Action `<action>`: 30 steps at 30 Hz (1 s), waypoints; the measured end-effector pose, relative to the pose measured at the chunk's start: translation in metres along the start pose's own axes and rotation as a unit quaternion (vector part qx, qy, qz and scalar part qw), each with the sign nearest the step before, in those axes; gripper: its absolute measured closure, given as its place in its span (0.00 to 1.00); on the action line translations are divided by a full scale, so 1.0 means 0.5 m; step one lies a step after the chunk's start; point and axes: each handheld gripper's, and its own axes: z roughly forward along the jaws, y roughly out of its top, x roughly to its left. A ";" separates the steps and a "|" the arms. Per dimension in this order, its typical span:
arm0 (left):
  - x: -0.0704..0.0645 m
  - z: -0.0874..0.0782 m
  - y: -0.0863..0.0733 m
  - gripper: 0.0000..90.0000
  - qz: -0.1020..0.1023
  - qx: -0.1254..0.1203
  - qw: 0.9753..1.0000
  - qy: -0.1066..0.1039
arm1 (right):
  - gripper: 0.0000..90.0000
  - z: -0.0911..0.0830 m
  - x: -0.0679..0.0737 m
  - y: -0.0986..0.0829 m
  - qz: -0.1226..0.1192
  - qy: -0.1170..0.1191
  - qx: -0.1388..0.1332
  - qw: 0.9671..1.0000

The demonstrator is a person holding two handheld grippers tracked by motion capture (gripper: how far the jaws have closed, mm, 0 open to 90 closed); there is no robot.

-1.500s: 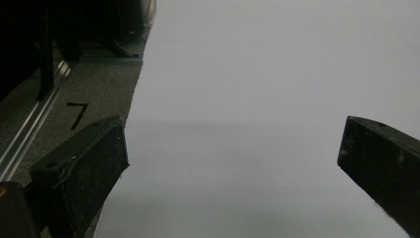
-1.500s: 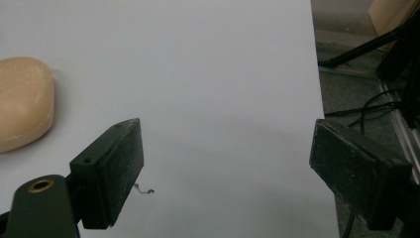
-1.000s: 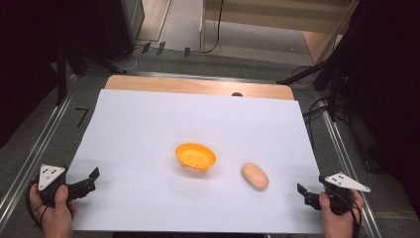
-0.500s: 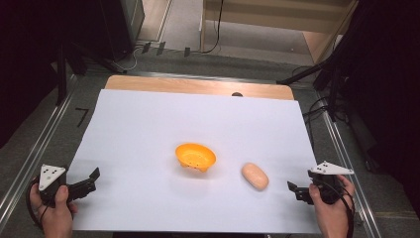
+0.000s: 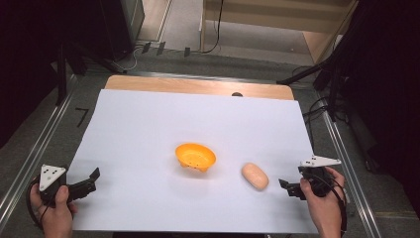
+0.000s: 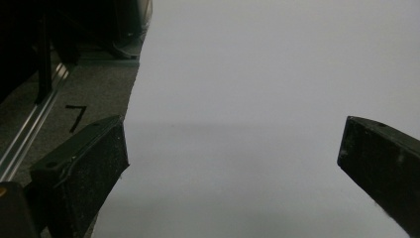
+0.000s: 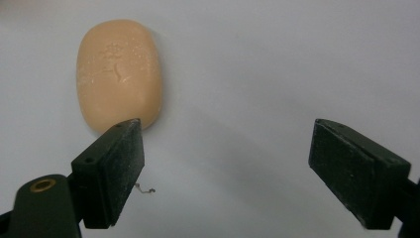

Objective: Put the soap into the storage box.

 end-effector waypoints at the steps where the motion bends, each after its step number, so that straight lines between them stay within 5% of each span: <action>1: 0.000 0.000 0.000 0.00 -0.001 -0.002 1.000 0.000 | 0.16 0.002 0.001 0.001 0.001 -0.001 0.005 1.000; 30: 0.001 -0.001 -0.001 0.00 -0.004 -0.003 1.000 -0.002 | 0.15 0.046 0.059 0.055 -0.026 0.027 0.049 0.998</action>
